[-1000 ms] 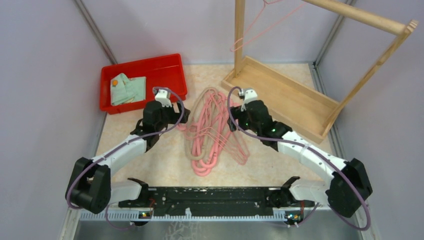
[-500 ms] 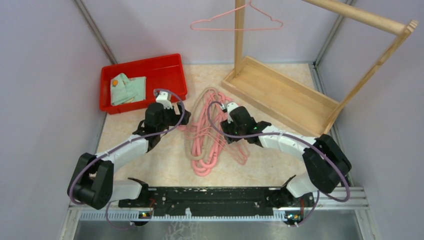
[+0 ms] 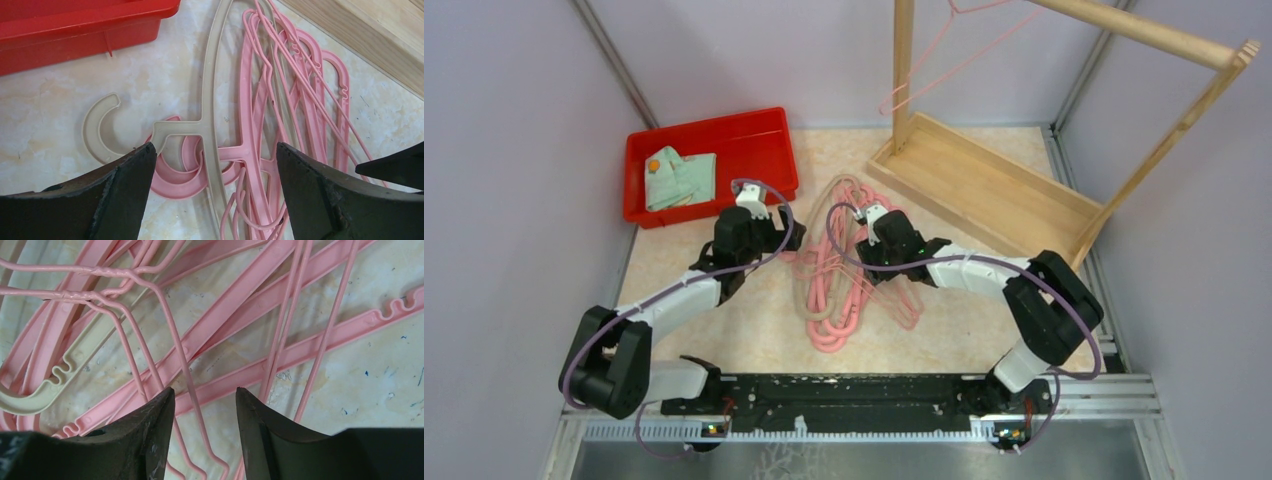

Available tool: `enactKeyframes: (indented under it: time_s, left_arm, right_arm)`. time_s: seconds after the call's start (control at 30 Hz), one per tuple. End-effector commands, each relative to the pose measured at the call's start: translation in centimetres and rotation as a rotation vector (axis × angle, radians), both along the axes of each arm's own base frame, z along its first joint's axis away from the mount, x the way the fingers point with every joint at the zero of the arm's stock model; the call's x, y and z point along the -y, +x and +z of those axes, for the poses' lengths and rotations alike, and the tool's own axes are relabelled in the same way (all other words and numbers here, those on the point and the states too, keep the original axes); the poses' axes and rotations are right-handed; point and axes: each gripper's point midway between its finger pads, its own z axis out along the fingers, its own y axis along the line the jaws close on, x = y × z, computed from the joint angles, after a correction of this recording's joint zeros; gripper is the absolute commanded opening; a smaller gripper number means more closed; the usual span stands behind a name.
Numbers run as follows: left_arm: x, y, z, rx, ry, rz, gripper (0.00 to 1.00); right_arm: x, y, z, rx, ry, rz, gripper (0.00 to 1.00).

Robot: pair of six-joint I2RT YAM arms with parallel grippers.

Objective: Organize the hangers

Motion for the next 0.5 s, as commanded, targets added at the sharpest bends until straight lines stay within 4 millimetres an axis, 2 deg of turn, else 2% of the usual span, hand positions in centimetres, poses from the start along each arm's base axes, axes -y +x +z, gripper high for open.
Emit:
enactKeyframes:
  time_s: [0.0, 0.13, 0.23, 0.3, 0.4, 0.43, 0.47]
  left_arm:
    - [-0.1, -0.2, 0.7, 0.026, -0.013, 0.000, 0.94]
    - [-0.2, -0.3, 1.0, 0.035, -0.014, 0.001, 0.94]
    - [-0.2, -0.5, 1.0, 0.036, -0.012, -0.001, 0.94]
    - [-0.3, -0.5, 1.1, 0.036, -0.009, 0.000, 0.94]
    - [-0.5, -0.5, 1.2, 0.038, -0.002, 0.008, 0.94]
    - [-0.6, -0.6, 1.2, 0.040, 0.001, 0.011, 0.94]
    - [-0.7, -0.6, 1.3, 0.043, 0.002, 0.014, 0.94]
  right_arm:
    - [-2.3, 1.8, 1.5, 0.064, 0.051, 0.022, 0.48]
    - [-2.3, 2.0, 0.8, 0.057, 0.036, 0.012, 0.42]
    - [-2.3, 2.1, 0.6, 0.053, 0.032, 0.012, 0.33]
    - [-2.4, 2.0, 0.5, 0.048, 0.036, 0.019, 0.25]
    - [-2.7, 1.7, 0.8, 0.040, 0.053, 0.032, 0.04]
    - [-2.8, 1.6, 1.0, 0.037, 0.059, 0.036, 0.00]
    - [-2.9, 1.5, 1.3, 0.037, 0.067, 0.038, 0.00]
